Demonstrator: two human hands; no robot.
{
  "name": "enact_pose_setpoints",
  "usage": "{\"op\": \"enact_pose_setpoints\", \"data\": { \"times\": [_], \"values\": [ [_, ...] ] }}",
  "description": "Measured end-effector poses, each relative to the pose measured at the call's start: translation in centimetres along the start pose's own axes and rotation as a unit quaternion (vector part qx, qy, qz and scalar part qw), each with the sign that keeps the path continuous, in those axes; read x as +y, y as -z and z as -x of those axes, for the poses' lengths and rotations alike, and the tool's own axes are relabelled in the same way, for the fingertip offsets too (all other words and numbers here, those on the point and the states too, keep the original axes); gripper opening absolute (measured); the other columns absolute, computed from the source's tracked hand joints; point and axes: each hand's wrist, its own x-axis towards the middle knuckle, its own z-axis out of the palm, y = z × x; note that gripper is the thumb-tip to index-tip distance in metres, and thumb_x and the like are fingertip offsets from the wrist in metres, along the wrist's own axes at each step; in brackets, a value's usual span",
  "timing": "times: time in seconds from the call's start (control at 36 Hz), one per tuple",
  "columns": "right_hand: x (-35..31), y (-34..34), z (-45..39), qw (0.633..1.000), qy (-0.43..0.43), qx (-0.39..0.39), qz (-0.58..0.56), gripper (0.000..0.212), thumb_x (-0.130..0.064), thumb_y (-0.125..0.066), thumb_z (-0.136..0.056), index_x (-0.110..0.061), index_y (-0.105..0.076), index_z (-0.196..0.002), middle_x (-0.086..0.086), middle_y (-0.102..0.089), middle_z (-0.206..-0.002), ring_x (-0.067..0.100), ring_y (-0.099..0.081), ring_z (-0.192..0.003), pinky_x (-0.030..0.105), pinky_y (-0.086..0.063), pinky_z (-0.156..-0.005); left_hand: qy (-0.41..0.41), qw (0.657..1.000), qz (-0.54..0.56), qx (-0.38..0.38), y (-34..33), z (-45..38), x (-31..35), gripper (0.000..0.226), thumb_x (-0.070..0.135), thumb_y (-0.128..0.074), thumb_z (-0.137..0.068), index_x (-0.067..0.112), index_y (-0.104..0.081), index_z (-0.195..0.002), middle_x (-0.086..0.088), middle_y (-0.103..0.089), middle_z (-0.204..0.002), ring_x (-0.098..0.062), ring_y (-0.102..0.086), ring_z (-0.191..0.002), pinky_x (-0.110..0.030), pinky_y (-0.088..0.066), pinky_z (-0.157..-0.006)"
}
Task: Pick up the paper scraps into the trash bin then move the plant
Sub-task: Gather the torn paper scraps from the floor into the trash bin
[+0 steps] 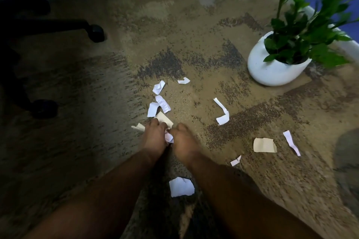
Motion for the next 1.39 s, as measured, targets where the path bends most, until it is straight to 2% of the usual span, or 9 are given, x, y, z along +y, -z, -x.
{"op": "enact_pose_setpoints", "data": {
  "times": [0.17,0.33,0.44,0.69,0.81,1.0,1.11,1.25,1.39],
  "values": [
    [0.4,0.2,0.4,0.995,-0.06,0.043,-0.064,0.028,-0.025,-0.05,-0.099,-0.008,-0.07,-0.107,0.014,-0.066,-0.107,0.031,-0.062,-0.1,0.026,-0.036,-0.073,-0.017,1.0,0.017,-0.008,0.0,0.0,1.6,0.018,0.013,-0.055,-0.09,0.013,-0.069,-0.1,-0.009,-0.058,-0.106,-0.027,-0.062,-0.095,-0.037,-0.05,-0.083],
    [2.3,2.2,0.8,0.996,-0.069,0.054,-0.022,0.031,-0.03,-0.049,-0.101,-0.007,-0.07,-0.104,0.012,-0.067,-0.106,0.027,-0.06,-0.094,0.028,-0.035,-0.073,-0.045,0.997,0.041,-0.048,1.1,-0.4,4.6,0.019,0.01,-0.058,-0.088,0.019,-0.055,-0.072,-0.012,-0.066,-0.096,-0.025,-0.062,-0.082,-0.027,-0.043,-0.073],
    [3.6,4.5,1.5,0.994,-0.049,0.092,-0.026,0.021,-0.017,-0.053,-0.098,-0.005,-0.07,-0.098,0.015,-0.062,-0.108,0.031,-0.059,-0.1,0.029,-0.041,-0.082,-0.068,0.995,0.029,-0.06,2.3,-1.2,7.0,0.016,0.011,-0.053,-0.093,0.01,-0.065,-0.083,-0.015,-0.07,-0.093,-0.033,-0.067,-0.087,-0.04,-0.051,-0.085],
    [7.4,11.8,3.7,0.986,-0.034,0.14,-0.087,0.033,-0.025,-0.057,-0.097,-0.003,-0.07,-0.076,0.015,-0.071,-0.082,0.015,-0.061,-0.088,0.028,-0.043,-0.089,-0.156,0.987,-0.004,-0.031,5.8,-1.7,14.4,0.012,0.013,-0.062,-0.087,0.009,-0.07,-0.094,-0.013,-0.071,-0.102,-0.031,-0.067,-0.097,-0.033,-0.049,-0.084],
    [9.4,15.8,4.9,0.984,-0.064,0.137,-0.092,0.031,-0.037,-0.06,-0.089,-0.015,-0.064,-0.068,0.008,-0.064,-0.068,0.024,-0.065,-0.072,0.027,-0.039,-0.06,-0.205,0.978,0.008,-0.038,7.6,-1.5,18.4,0.018,0.015,-0.065,-0.086,0.001,-0.068,-0.097,-0.017,-0.07,-0.105,-0.033,-0.066,-0.101,-0.032,-0.045,-0.082],
    [12.9,22.6,8.0,0.978,-0.048,0.204,-0.013,0.01,-0.018,-0.066,-0.082,-0.013,-0.072,-0.076,0.009,-0.071,-0.075,0.024,-0.067,-0.077,0.027,-0.044,-0.065,-0.278,0.961,0.002,-0.006,9.4,-1.5,26.1,0.018,0.009,-0.059,-0.09,-0.005,-0.068,-0.098,-0.024,-0.07,-0.11,-0.038,-0.064,-0.107,-0.034,-0.045,-0.086],
    [15.5,26.3,10.6,0.966,-0.037,0.256,0.011,0.006,-0.019,-0.069,-0.081,-0.018,-0.073,-0.077,0.003,-0.066,-0.072,0.025,-0.067,-0.079,0.021,-0.028,-0.059,-0.321,0.947,-0.007,0.025,9.8,-1.0,31.0,0.006,0.012,-0.062,-0.088,0.006,-0.065,-0.088,-0.02,-0.07,-0.102,-0.037,-0.064,-0.098,-0.03,-0.039,-0.073],
    [19.2,31.3,14.6,0.957,-0.071,0.275,0.059,0.012,-0.025,-0.068,-0.081,-0.014,-0.07,-0.077,0.007,-0.066,-0.073,0.026,-0.068,-0.081,0.028,-0.043,-0.065,-0.367,0.929,-0.002,0.045,9.5,-0.2,37.5,0.008,0.019,-0.065,-0.087,0.012,-0.063,-0.085,-0.015,-0.07,-0.094,-0.034,-0.065,-0.093,-0.031,-0.039,-0.068],
    [22.9,35.7,19.6,0.946,-0.094,0.293,0.106,0.005,-0.015,-0.067,-0.078,-0.016,-0.068,-0.074,0.007,-0.065,-0.075,0.023,-0.057,-0.071,0.027,-0.03,-0.055,-0.417,0.907,0.03,0.052,8.7,1.5,44.0,0.016,0.024,-0.067,-0.088,0.009,-0.064,-0.081,-0.019,-0.071,-0.09,-0.035,-0.067,-0.089,-0.032,-0.038,-0.067]
  ]
}}
